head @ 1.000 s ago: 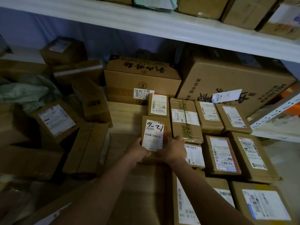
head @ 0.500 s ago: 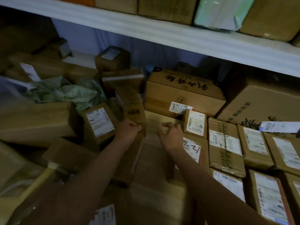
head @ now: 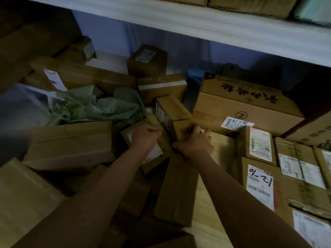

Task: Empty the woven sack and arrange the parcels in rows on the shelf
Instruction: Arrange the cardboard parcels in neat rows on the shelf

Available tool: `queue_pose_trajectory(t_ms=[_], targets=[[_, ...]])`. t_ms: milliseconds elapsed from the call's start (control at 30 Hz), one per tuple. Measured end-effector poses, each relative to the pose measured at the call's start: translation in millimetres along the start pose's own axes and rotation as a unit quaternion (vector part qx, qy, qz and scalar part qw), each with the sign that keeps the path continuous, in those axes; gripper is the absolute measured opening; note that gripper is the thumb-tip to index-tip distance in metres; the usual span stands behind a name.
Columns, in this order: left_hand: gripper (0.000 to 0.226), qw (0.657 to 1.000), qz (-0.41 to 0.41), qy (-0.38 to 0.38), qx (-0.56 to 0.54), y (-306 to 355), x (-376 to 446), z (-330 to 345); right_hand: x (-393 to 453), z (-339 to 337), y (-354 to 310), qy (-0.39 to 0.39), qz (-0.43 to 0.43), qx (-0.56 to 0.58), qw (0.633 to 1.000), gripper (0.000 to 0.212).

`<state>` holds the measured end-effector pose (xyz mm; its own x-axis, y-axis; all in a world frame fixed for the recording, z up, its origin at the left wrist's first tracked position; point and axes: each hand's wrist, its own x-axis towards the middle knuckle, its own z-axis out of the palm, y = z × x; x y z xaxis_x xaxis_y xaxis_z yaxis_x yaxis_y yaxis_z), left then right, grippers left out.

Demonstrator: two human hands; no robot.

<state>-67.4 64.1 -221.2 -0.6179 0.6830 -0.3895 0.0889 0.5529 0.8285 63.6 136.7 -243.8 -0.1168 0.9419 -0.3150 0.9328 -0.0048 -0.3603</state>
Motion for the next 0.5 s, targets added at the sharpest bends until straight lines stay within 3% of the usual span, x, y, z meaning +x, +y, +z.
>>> queue_pose_trajectory(t_ms=[167, 300, 367, 500], targets=[[0.005, 0.999, -0.017, -0.01, -0.033, -2, 7, 11, 15, -19, 48, 0.031, 0.046, 0.199, 0.978, 0.078], [0.003, 0.997, -0.047, -0.032, -0.054, 3, 0, 41, 19, -34, 83, 0.028, 0.076, 0.463, 0.883, 0.075], [0.022, 0.993, -0.063, -0.05, -0.083, 7, -8, 57, 17, -39, 96, 0.009, 0.062, 0.512, 0.856, 0.083], [0.05, 0.978, -0.122, -0.082, -0.145, 27, -15, 79, 16, -52, 118, -0.096, -0.014, 0.522, 0.847, 0.101]])
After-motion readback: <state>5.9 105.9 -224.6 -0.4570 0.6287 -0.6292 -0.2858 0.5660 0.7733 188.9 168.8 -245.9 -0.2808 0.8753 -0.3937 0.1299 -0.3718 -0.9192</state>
